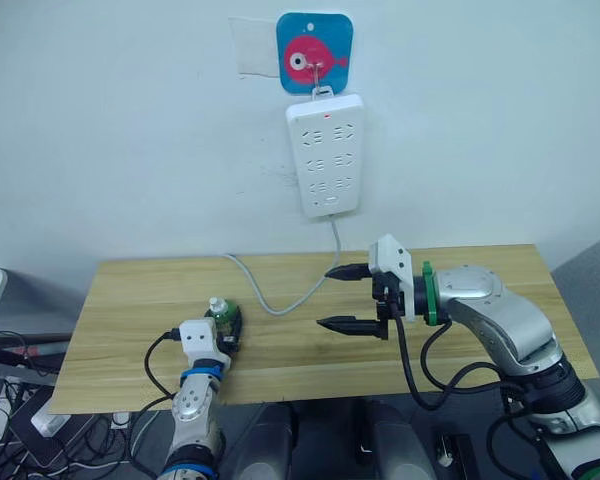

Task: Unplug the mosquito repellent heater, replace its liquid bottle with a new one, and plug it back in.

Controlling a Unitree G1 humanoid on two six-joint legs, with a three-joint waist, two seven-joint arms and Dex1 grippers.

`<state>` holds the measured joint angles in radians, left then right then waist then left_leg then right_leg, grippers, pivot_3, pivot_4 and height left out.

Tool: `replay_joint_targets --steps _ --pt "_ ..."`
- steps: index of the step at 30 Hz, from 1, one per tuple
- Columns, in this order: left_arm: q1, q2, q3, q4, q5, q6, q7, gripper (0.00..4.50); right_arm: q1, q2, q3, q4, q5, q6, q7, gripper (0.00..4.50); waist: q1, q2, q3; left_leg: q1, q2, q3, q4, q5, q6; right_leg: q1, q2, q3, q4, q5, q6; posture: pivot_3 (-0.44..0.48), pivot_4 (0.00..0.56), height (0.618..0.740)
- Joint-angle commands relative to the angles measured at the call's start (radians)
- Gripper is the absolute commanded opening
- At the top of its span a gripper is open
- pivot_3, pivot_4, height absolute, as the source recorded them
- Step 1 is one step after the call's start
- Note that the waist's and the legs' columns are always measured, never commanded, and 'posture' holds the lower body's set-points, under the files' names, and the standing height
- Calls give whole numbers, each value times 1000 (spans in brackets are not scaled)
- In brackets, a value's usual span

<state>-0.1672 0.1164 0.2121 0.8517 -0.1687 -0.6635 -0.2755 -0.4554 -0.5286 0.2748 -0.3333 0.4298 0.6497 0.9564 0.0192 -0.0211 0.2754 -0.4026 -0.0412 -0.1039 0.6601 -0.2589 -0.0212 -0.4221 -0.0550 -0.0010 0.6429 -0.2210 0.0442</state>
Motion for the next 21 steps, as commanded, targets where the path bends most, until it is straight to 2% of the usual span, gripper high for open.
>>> replay_joint_targets --steps 1,5,8,12,14,17,21 --pt "18 -1 -5 -5 10 -28 -3 2244 -1 15 -21 -45 18 4 -24 4500 0 0 0 0 0 0 0 0 0 0 0 0 0 0 0 28 274 740" --pt "60 29 -59 -137 73 22 -3 2244 10 42 -25 -34 1 -8 -67 4500 -1 0 0 0 0 0 0 0 0 0 0 0 0 0 0 49 270 740" --pt "98 91 -158 -406 123 154 -90 2244 23 62 -23 -20 -20 -38 -96 4500 1 0 0 -1 0 -2 0 0 0 0 0 -1 0 0 -1 82 268 740" --pt "106 192 -234 -806 -72 518 -282 2244 45 108 -22 -18 -34 -53 -154 4500 4 0 0 -2 0 -5 0 1 -1 0 0 -4 1 0 -1 103 257 740" --pt "88 286 -270 -953 -164 684 -407 2244 52 141 -20 -28 -36 -48 -192 4500 3 0 0 -1 0 -4 0 1 -1 0 0 -4 1 0 -2 91 252 740" --pt "26 407 -314 -1024 -218 830 -556 2244 56 189 -11 -24 -55 -56 -248 4500 -2 1 0 -1 1 -5 -1 1 -2 -1 1 -4 2 -1 -4 60 243 740" --pt "-43 444 -336 -1010 -227 879 -633 2244 54 228 -2 -21 -82 -67 -294 4500 -17 1 0 -1 1 -5 -3 2 -3 -1 2 -5 2 -2 -6 15 232 740"
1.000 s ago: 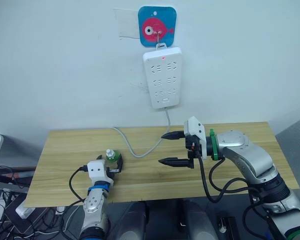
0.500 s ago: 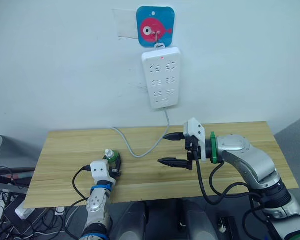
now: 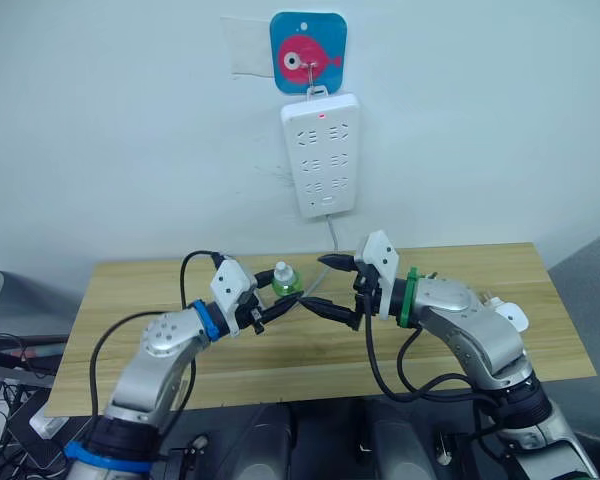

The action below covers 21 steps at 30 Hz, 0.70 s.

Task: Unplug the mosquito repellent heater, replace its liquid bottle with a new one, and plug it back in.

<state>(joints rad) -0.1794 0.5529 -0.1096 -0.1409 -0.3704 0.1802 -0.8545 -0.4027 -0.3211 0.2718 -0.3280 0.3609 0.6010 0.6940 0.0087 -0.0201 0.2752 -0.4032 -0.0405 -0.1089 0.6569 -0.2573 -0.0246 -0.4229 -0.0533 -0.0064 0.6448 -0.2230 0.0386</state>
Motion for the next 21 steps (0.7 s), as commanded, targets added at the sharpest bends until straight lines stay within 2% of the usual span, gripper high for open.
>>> replay_joint_targets --steps 1,5,7,9,16,21 --pt "-53 2 -18 -6 -23 43 -62 2244 2 29 2 -31 -14 -16 -40 4500 -8 0 0 0 0 0 0 0 0 0 0 0 0 0 0 10 230 740" --pt "-100 -23 -31 18 -13 59 -81 2244 19 48 9 -52 -22 -10 -67 4500 -10 0 0 0 0 -1 0 0 -1 0 0 -1 0 0 0 -9 224 740" --pt "-108 -35 -33 22 -10 60 -81 2244 30 45 11 -59 -24 -12 -67 4114 -12 0 0 0 0 0 0 1 -1 0 0 0 0 0 0 -15 225 740" --pt "-104 -44 -35 15 -9 66 -81 2244 44 37 12 -65 -28 -17 -64 3571 -14 0 0 0 0 0 0 1 -1 0 -1 0 0 0 0 -17 225 740" --pt "-64 -49 -42 -18 0 71 -84 2244 66 35 4 -82 -19 -21 -68 1155 -17 0 -1 0 0 -1 0 1 -1 0 -1 0 1 0 -1 -7 208 740" --pt "-56 -42 -45 -10 11 49 -99 2244 67 26 -14 -91 22 -15 -34 1069 -17 0 -1 0 0 0 1 1 -2 0 -1 0 1 0 -1 -3 208 740"
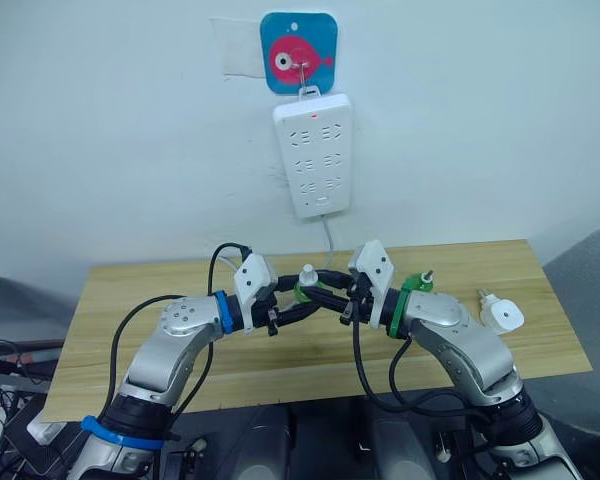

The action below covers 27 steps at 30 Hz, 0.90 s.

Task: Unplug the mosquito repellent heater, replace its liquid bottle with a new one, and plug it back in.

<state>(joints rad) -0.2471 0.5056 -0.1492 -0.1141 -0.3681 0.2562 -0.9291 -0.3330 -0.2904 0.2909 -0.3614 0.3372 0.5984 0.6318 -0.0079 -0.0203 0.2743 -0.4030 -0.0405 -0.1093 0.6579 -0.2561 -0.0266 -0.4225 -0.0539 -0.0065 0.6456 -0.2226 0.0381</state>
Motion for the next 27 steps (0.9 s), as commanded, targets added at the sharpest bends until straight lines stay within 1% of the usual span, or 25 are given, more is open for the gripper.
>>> replay_joint_targets --steps 1,5,7,9,12,15,19,21,24,25,27 --pt "13 11 -11 -36 13 -43 -40 2244 -8 -19 -33 -58 59 -15 58 1069 0 0 0 0 0 0 0 0 0 0 0 0 0 0 0 -3 208 740" --pt "7 47 -56 -25 15 -120 -182 2244 -56 -111 -7 -38 131 -43 285 1069 -1 0 0 0 0 1 1 0 0 0 0 0 0 0 0 -6 214 740" --pt "-14 83 -99 -17 13 -186 -322 2244 -106 -170 36 -1 151 -84 469 1069 -1 0 0 0 0 1 1 0 0 1 0 0 0 0 0 1 212 740" --pt "-57 110 -143 9 8 -257 -474 2244 -174 -196 75 76 157 -136 640 1069 -1 0 0 1 0 2 2 0 0 1 1 0 0 0 0 9 212 740" --pt "-109 108 -179 67 21 -319 -570 2244 -222 -189 98 174 127 -208 738 1069 -1 0 -1 2 1 3 2 0 0 3 2 -2 1 0 0 20 204 740" --pt "-158 84 -192 121 30 -353 -611 2244 -249 -189 101 233 113 -244 797 1069 0 0 -1 1 0 2 3 0 0 2 2 -1 1 0 -1 16 197 740" --pt "-203 55 -169 193 47 -368 -590 2244 -244 -215 55 243 124 -222 798 2475 2 0 -1 1 -1 1 3 1 0 2 1 0 1 1 0 10 187 740" --pt "-210 47 -146 218 56 -366 -555 2244 -206 -245 9 208 131 -205 755 3162 3 0 -2 1 -1 1 3 2 -2 2 1 -1 1 1 0 11 179 740" --pt "-176 35 -102 193 56 -321 -455 2244 -124 -264 -77 115 151 -158 628 4223 6 -1 -4 1 -1 0 3 2 -3 2 0 -1 2 1 0 10 164 740" --pt "-164 32 -92 178 54 -304 -426 2244 -107 -261 -97 91 152 -144 588 4491 6 -1 -5 1 -1 0 3 2 -3 2 0 -1 2 1 0 5 166 740" --pt "-135 17 -71 157 46 -261 -359 2244 -72 -236 -112 57 110 -158 492 4491 4 0 -6 1 -1 0 3 2 -4 2 0 0 2 1 0 3 177 740"
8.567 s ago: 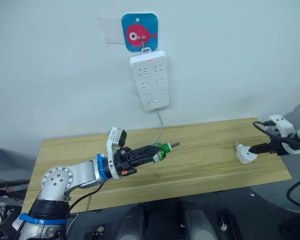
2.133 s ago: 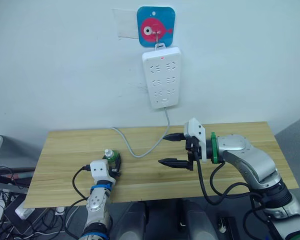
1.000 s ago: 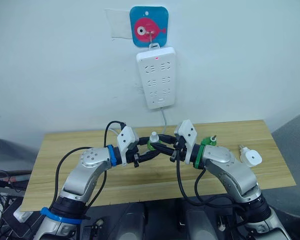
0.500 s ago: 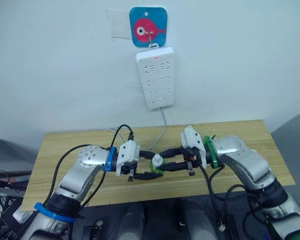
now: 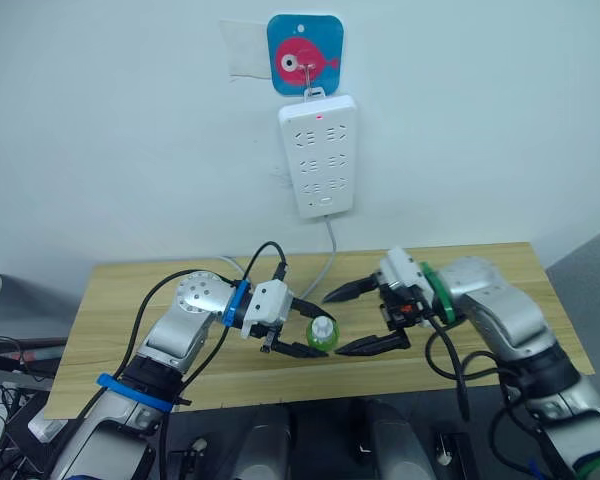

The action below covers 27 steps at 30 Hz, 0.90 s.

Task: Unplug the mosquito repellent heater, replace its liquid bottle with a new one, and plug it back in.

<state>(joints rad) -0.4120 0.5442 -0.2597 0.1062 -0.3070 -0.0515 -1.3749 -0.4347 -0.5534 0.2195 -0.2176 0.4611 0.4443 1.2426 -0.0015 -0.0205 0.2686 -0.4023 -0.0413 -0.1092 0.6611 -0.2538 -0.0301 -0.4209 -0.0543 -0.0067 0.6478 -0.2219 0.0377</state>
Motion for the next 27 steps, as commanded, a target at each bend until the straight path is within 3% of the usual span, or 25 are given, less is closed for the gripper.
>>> replay_joint_targets --steps 1,6,15,18,26,27 --pt "51 -36 46 -67 2 47 137 2244 56 51 -42 -111 -34 2 -186 4491 -5 0 -1 0 0 1 0 0 0 -1 0 1 0 0 0 -7 172 740" --pt "128 -137 97 -166 57 97 414 2244 136 171 -40 -172 -173 -28 -476 4491 -3 0 -6 1 0 1 0 1 -1 -1 0 2 2 0 0 -9 164 740" --pt "151 -180 67 -225 86 176 539 2244 157 230 4 -152 -214 -63 -561 4491 -2 1 -22 2 1 2 0 2 -1 1 3 2 2 3 0 -5 165 740" --pt "152 -182 55 -230 91 192 544 2244 158 237 -2 -136 -195 -87 -543 3882 -2 2 -26 2 0 2 0 2 -1 1 4 2 2 3 0 -7 166 740" --pt "168 -174 51 -256 83 215 538 2244 198 208 7 -176 -152 -73 -493 1042 -3 2 -31 2 1 2 0 2 0 1 4 2 2 3 0 -10 170 740" --pt "168 -175 49 -258 83 218 537 2244 198 204 6 -173 -148 -76 -485 1034 -3 2 -31 2 1 2 0 2 0 1 5 2 2 3 0 -9 171 740"
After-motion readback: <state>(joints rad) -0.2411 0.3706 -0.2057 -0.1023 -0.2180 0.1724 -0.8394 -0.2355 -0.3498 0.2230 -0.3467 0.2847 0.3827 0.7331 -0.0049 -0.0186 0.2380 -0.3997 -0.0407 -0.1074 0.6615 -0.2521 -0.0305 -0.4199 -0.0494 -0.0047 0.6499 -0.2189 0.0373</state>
